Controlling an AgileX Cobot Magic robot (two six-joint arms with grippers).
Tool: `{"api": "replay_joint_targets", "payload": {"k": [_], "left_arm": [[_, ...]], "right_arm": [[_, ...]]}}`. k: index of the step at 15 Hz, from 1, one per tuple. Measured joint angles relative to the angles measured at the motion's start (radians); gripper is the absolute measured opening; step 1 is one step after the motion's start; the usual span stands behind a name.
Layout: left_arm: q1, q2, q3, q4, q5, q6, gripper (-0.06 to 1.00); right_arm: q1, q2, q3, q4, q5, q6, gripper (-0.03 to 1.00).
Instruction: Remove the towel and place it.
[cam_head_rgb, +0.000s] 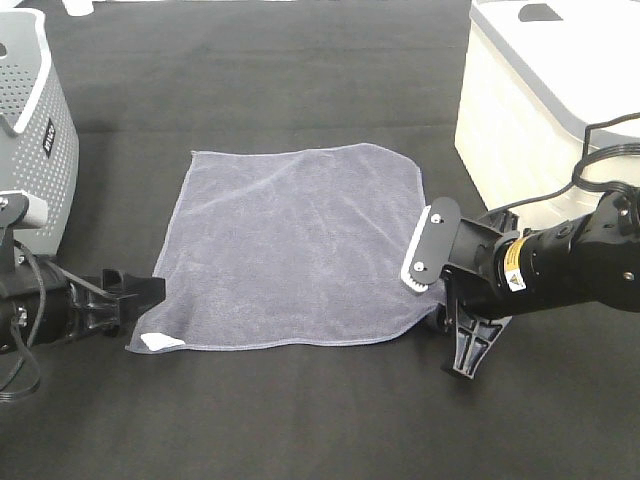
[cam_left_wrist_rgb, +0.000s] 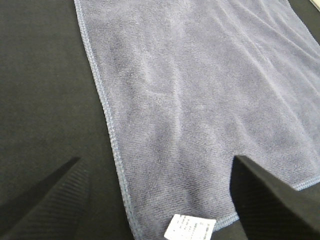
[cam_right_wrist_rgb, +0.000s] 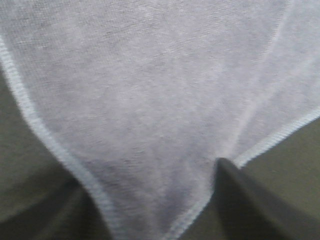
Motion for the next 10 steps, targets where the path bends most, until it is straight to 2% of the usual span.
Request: {"api": "replay_joint_targets", "payload": {"k": [1,3,5,6,8,10], "left_arm": [[0.0,0.0,0.0,0.0,0.0,-0.005,0.75],[0.0,0.0,0.0,0.0,0.0,-0.006,0.75],[0.0,0.0,0.0,0.002,0.0,-0.023,0.75],[0.0,-0.001,0.0,0.014,0.001,-0.066,0.75],[0.0,-0.011,0.0,0.047,0.001,-0.133,0.75],[0.0,-0.013,-0.003,0.061,0.001,-0.145,0.75]], "right_arm": [[0.0,-0.009,-0.006,-0.001,0.026,0.0,0.72],[0.001,-0.048,-0.008,-0.006,0.147,0.0,0.76],[0.001,-0.097,-0.006,-0.006,0.313,0.0,0.76],[0.001,-0.121,-0.003,0.004,0.374,0.0,0.76],[0.001,-0.186,-0.001,0.037,0.463,0.0,0.75],[0.001,-0.264,0.0,0.075,0.531,0.0,0.74]]}}
